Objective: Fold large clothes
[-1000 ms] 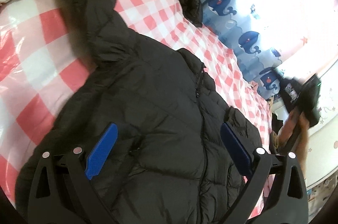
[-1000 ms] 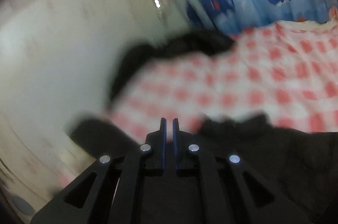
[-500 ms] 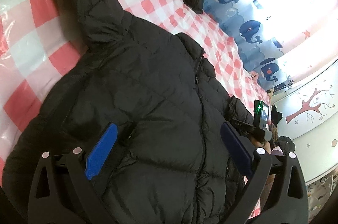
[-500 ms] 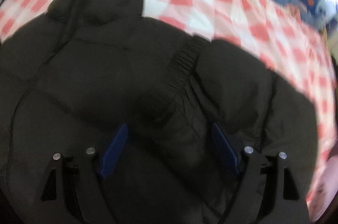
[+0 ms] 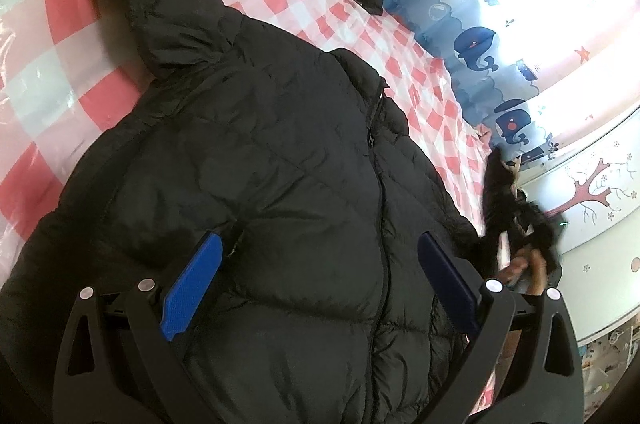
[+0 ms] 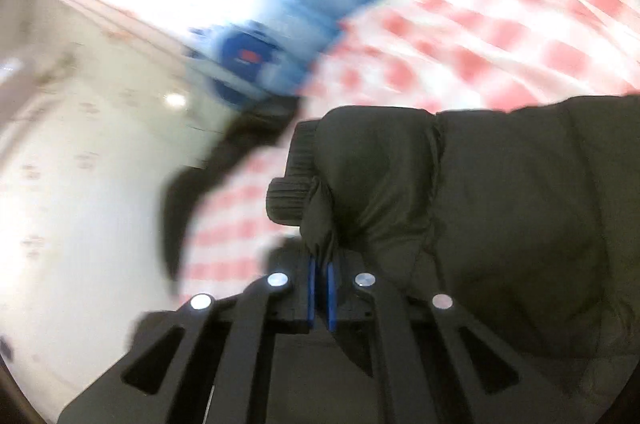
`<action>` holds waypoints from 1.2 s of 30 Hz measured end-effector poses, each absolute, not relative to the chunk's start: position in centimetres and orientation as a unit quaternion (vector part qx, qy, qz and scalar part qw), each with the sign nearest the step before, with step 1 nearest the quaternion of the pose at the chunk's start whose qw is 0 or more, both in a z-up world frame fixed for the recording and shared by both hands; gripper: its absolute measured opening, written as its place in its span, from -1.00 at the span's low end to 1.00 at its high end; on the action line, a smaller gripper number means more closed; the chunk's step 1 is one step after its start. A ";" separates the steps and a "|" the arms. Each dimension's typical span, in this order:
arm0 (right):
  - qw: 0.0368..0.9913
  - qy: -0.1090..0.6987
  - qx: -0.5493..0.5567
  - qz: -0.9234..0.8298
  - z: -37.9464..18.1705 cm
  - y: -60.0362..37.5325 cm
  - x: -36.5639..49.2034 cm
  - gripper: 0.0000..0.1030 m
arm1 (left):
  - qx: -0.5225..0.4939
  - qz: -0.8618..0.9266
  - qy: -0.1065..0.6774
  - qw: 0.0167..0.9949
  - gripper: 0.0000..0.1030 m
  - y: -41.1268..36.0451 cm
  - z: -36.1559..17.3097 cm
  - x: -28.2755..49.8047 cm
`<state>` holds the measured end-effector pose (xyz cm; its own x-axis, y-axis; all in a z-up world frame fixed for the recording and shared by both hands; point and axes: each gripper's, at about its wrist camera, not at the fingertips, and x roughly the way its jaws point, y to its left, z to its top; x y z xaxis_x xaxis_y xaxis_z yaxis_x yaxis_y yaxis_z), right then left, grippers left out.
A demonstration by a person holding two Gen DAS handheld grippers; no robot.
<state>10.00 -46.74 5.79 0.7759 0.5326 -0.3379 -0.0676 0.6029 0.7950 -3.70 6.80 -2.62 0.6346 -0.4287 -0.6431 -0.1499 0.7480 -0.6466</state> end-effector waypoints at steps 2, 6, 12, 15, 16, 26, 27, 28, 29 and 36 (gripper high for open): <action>0.843 0.262 0.415 0.219 8.1 -45.0 9.9 -0.90 | -0.349 -0.081 0.416 0.836 0.83 7.1 -2.5 -3.9; 0.831 0.246 0.393 0.306 12.9 -37.7 10.0 -0.90 | -0.360 -0.071 0.406 0.837 0.83 8.4 -2.2 -4.3; 0.808 0.259 0.356 0.392 15.1 -26.4 11.3 -0.90 | -0.383 -0.060 0.391 0.835 0.83 10.9 -1.8 -5.2; 0.798 0.284 0.343 0.405 13.6 -22.1 12.4 -0.90 | -0.392 -0.057 0.383 0.835 0.83 11.9 -1.5 -5.5; 0.798 0.301 0.331 0.404 12.4 -20.4 12.7 -0.90 | -0.395 -0.056 0.381 0.834 0.83 12.3 -1.4 -5.6; 0.778 0.476 0.240 0.333 -4.4 -11.8 16.7 -0.82 | -0.407 -0.050 0.380 0.829 0.83 13.1 -1.6 -5.7; 0.765 0.509 0.226 0.324 -6.1 -11.0 17.1 -0.75 | -0.406 -0.051 0.383 0.828 0.84 12.9 -1.7 -5.6; 0.758 0.522 0.223 0.322 -6.7 -10.8 17.4 -0.61 | -0.405 -0.053 0.386 0.827 0.84 12.8 -1.8 -5.5; 0.750 0.529 0.223 0.327 -6.5 -10.8 17.2 -0.54 | -0.404 -0.054 0.387 0.827 0.84 12.7 -1.9 -5.4; 0.810 0.420 0.225 0.343 2.9 -19.4 10.7 0.26 | -0.341 -0.043 0.353 0.870 0.84 11.2 1.2 -4.2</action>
